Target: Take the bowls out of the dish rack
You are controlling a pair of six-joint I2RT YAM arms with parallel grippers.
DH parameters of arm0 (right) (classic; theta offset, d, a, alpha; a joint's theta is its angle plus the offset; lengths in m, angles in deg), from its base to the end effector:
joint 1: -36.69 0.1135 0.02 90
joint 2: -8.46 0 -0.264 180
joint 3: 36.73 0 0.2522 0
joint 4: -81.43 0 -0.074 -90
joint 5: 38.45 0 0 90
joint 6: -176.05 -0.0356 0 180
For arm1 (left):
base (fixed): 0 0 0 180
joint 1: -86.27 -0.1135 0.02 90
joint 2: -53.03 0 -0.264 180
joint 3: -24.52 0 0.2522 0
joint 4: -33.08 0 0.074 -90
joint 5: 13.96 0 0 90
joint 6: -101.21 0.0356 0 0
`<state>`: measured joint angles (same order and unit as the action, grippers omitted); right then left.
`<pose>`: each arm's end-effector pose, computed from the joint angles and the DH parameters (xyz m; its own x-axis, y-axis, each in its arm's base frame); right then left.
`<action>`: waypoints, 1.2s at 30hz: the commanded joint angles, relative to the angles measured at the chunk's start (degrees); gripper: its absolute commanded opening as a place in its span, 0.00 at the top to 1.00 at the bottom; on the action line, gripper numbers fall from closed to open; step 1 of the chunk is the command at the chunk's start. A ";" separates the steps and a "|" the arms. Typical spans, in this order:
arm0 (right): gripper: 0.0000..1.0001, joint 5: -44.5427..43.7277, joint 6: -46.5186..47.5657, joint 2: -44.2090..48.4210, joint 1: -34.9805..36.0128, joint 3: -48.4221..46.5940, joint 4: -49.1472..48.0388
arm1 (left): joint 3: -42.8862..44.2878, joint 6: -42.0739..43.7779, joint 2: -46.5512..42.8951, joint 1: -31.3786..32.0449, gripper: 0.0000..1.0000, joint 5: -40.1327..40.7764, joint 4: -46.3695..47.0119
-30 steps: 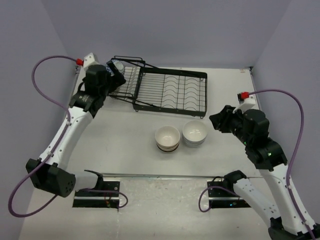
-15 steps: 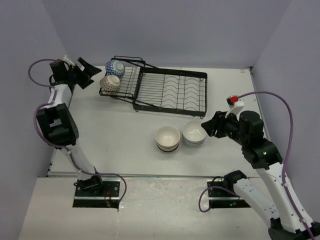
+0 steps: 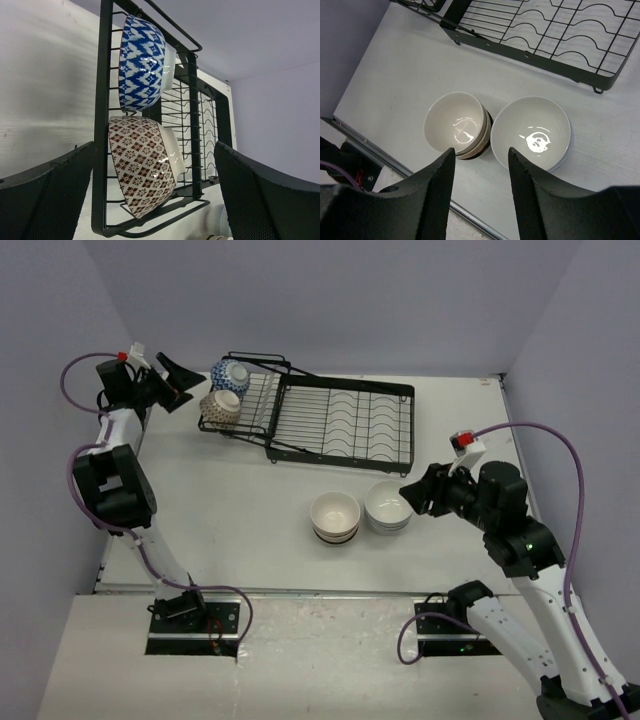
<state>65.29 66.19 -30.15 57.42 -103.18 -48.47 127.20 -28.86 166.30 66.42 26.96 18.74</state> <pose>0.1253 0.0565 0.3549 -0.5199 0.1561 -0.8399 -0.3964 0.8268 0.3990 0.4422 0.1310 0.2687 -0.5751 -0.6559 -0.4889 0.0678 0.5574 -0.8275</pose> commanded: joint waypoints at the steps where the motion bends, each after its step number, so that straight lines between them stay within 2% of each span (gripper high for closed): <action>1: 0.52 2.43 1.22 -0.41 0.36 0.13 -1.97 | 1.16 -1.14 1.16 -0.01 0.01 -2.86 1.63; 17: 0.51 2.87 1.58 -2.08 0.45 0.83 -2.76 | -3.14 -6.24 1.42 1.14 0.02 -6.03 4.44; 36: 0.51 3.31 1.93 -3.31 1.06 1.01 -2.76 | -10.08 -14.67 -1.48 1.05 0.05 -9.72 16.04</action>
<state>67.58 67.04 -33.32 58.05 -102.52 -49.70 118.26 -40.49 167.16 67.38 20.12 31.57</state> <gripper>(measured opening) 0.488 0.961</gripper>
